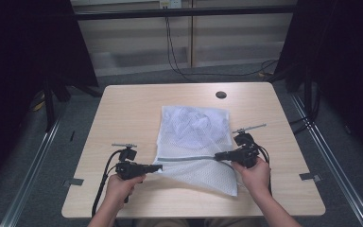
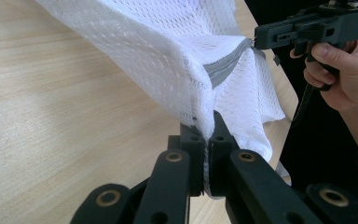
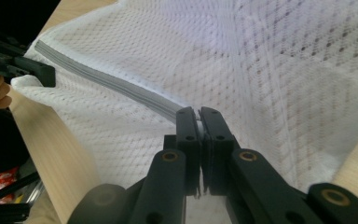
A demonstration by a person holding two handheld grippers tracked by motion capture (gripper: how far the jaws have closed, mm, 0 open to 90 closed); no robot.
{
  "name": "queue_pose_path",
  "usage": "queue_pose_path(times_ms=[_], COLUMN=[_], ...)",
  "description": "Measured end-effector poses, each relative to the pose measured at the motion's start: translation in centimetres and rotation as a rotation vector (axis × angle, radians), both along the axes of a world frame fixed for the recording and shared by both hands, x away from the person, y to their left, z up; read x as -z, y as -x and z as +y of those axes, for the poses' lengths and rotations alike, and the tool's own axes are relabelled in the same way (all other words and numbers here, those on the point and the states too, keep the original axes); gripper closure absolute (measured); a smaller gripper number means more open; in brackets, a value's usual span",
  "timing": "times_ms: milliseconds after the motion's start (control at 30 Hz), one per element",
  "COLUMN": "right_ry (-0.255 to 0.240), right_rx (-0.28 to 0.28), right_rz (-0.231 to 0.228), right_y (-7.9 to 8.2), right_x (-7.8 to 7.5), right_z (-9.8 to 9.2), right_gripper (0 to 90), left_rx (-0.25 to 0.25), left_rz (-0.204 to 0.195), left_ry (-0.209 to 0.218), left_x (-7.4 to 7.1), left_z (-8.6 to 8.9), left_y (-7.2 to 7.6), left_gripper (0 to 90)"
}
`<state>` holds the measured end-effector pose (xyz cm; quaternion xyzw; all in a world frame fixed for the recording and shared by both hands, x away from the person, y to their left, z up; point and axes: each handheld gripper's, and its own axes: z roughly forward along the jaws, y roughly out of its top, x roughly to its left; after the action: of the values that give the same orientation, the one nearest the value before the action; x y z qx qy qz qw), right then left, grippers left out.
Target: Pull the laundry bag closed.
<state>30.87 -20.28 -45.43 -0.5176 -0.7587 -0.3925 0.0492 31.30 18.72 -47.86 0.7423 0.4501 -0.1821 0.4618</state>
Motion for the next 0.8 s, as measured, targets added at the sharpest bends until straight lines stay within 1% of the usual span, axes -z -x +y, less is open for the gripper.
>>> queue_pose_path(times_ms=[33,67,133,233,500,533,600,633,700,800], right_ry=[0.004,-0.003,-0.012,-0.006,-0.010,-0.015,-0.008,-0.017,-0.010,-0.009], right_rx=[0.008,0.006,0.012,0.007,0.007,0.010,0.019,0.018,0.025,0.024], right_rz=[-0.002,-0.001,0.002,-0.005,-0.005,-0.001,-0.002,-0.001,0.000,0.000], right_y=[0.0,0.0,0.1,0.2,0.1,0.1,0.1,0.1,0.1,0.2], right_x=[0.0,0.0,-0.1,-0.2,-0.2,-0.2,-0.2,-0.1,-0.2,-0.2], right_z=[-0.1,-0.3,-0.5,-0.5,-0.6,-0.7,-1.0,-1.1,-1.3,-1.4], right_gripper=[87.1,87.2,87.1,87.2,87.1,87.1,87.1,87.1,87.1,87.1], left_rx=[0.009,0.007,0.004,0.003,0.011,0.012,0.012,0.010,0.009,0.011], left_rz=[-0.007,-0.009,-0.002,0.000,-0.003,-0.002,0.002,-0.001,-0.003,-0.003], left_ry=[-0.007,-0.006,0.005,0.005,0.005,0.002,0.005,0.005,-0.004,-0.001], left_x=[0.1,0.1,0.1,0.1,0.1,0.1,0.1,0.1,0.1,0.2], left_z=[0.1,0.2,0.1,0.1,0.0,0.0,0.1,0.1,0.1,0.1], left_y=[-0.1,-0.1,-0.1,-0.2,-0.2,-0.2,-0.2,-0.2,-0.2,-0.2], left_gripper=[89.0,89.0,89.0,89.0,89.0,89.0,89.0,89.0,89.0,89.0])
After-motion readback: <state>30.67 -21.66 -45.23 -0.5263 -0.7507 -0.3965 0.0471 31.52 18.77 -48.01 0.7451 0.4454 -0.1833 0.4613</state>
